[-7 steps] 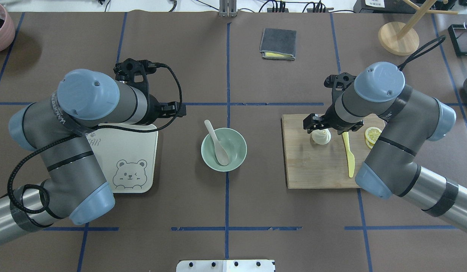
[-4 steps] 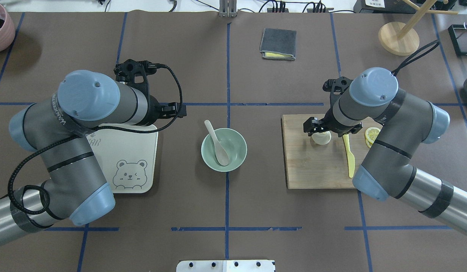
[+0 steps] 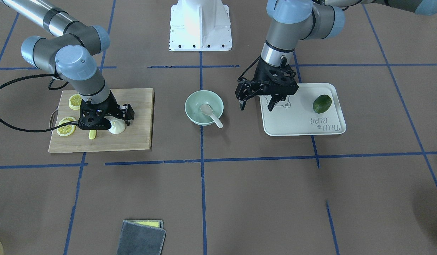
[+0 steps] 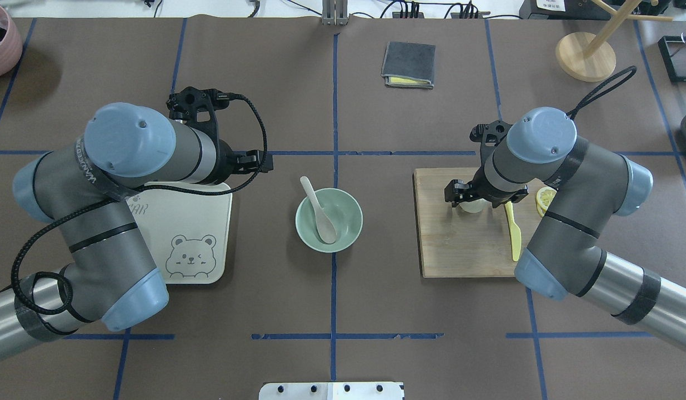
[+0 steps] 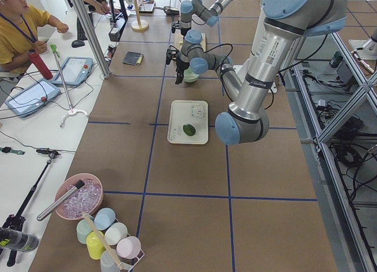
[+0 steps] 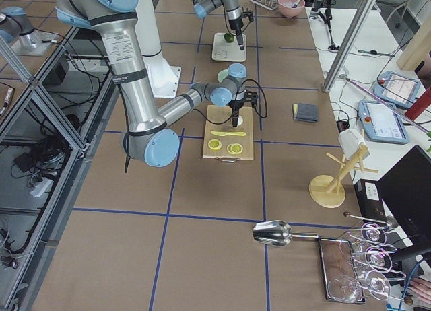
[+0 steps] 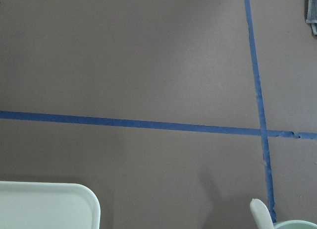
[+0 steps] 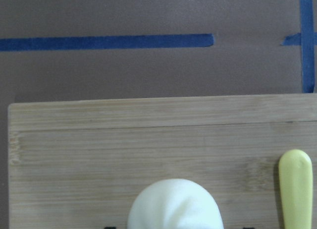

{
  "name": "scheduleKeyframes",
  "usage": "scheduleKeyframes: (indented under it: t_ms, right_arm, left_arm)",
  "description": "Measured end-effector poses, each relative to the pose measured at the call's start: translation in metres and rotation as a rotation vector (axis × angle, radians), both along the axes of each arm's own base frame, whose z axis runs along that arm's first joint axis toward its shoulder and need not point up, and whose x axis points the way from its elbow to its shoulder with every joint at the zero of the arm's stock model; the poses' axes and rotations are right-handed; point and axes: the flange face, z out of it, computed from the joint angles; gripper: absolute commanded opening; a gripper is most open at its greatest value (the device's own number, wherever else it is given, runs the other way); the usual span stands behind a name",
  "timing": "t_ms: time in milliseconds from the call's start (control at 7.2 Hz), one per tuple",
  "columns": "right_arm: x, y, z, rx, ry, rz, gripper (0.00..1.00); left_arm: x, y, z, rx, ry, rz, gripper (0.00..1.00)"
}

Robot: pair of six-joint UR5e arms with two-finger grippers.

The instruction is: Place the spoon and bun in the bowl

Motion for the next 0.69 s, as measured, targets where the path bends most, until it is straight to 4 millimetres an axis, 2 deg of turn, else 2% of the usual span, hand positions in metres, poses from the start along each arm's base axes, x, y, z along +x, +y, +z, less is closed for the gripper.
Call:
scheduleKeyframes:
  t_ms: [139, 417, 556, 694]
  right_arm:
    - [0.000, 0.000, 0.001, 0.000, 0.001, -0.001, 0.39]
    - [0.000, 0.001, 0.000, 0.001, 0.000, -0.001, 0.39]
    - [0.001, -0.001, -0.008, 0.009, -0.011, 0.002, 0.39]
    - [0.003, -0.006, -0.028, 0.024, -0.036, 0.012, 0.40]
  left_arm:
    - [0.000, 0.000, 0.000, -0.001, 0.000, 0.000, 1.00]
    - [0.000, 0.000, 0.001, -0.001, -0.002, -0.002, 1.00]
    - [-0.001, -0.001, 0.001, 0.000, -0.001, -0.003, 1.00]
    - [-0.004, -0.001, -0.001, 0.002, 0.003, -0.005, 1.00]
